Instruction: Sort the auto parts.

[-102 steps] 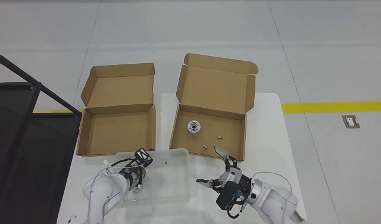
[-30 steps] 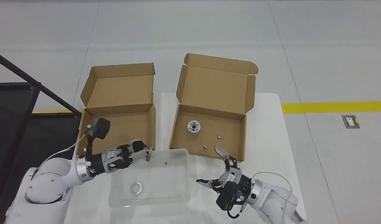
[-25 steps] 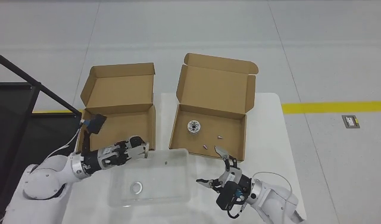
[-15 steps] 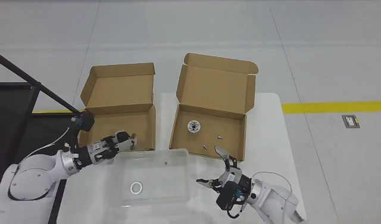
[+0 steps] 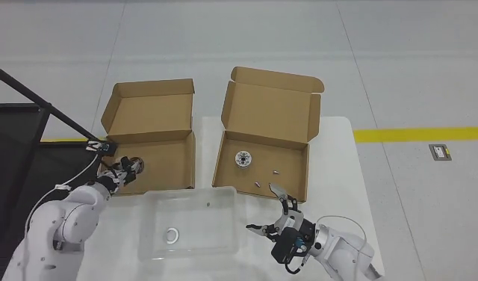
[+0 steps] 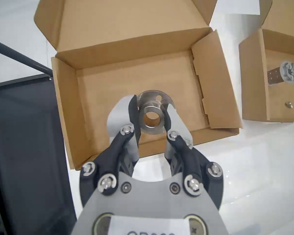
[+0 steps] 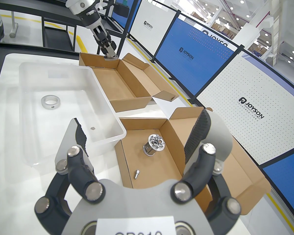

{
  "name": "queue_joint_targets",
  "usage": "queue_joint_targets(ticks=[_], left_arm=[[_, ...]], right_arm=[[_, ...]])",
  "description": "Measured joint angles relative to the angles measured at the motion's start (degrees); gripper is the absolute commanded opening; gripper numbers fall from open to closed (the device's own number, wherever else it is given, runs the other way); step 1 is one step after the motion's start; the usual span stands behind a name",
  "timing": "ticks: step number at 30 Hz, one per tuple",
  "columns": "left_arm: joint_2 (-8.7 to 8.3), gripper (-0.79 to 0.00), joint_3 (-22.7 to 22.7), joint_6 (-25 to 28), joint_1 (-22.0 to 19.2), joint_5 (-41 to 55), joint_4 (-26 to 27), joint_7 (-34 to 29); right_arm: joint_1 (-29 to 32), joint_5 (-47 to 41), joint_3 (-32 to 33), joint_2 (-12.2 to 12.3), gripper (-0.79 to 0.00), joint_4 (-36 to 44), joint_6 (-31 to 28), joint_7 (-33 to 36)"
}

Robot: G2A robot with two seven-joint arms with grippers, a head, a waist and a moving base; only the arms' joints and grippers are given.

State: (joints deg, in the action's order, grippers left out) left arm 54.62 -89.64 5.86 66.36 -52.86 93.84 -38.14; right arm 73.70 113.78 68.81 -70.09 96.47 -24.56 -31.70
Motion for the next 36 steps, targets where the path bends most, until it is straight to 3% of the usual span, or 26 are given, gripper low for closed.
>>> queue_joint_targets(ticks=[6,9,13,22,27,29,31,32,34,36], left_arm=[[0.04,-0.785,-0.39,-0.34,0.34,0.76,0.05,0.41],[0.07,-0.785,-1.05,-3.57,-0.42,-0.39,-1.41,0.42],[0.49,-0.785,1.34,-5.66,-4.81,-1.06,-8.31,-0.6],[2.33,-0.785,10.29,-5.12,-16.74,-2.61,-26.99,0.56],[3.44,-0.785,13.92,-4.98,-20.55,-2.96,-33.12,2.69],[3.8,-0.557,14.93,-4.54,-21.7,-2.94,-34.82,3.31],[4.05,-0.434,15.69,-4.18,-22.53,-3.21,-36.04,3.67],[4.14,-0.271,15.94,-4.09,-22.83,-3.37,-36.45,3.72],[4.31,-0.129,16.37,-3.93,-23.4,-3.6,-37.17,3.81],[4.39,-0.065,16.54,-3.71,-23.7,-3.71,-37.41,3.9]], right_arm=[[0.0,0.0,0.0,0.0,0.0,0.0,0.0,0.0],[0.0,0.0,0.0,0.0,0.0,0.0,0.0,0.0],[0.0,0.0,0.0,0.0,0.0,0.0,0.0,0.0],[0.0,0.0,0.0,0.0,0.0,0.0,0.0,0.0],[0.0,0.0,0.0,0.0,0.0,0.0,0.0,0.0],[0.0,0.0,0.0,0.0,0.0,0.0,0.0,0.0],[0.0,0.0,0.0,0.0,0.0,0.0,0.0,0.0],[0.0,0.0,0.0,0.0,0.0,0.0,0.0,0.0],[0.0,0.0,0.0,0.0,0.0,0.0,0.0,0.0],[0.0,0.0,0.0,0.0,0.0,0.0,0.0,0.0]])
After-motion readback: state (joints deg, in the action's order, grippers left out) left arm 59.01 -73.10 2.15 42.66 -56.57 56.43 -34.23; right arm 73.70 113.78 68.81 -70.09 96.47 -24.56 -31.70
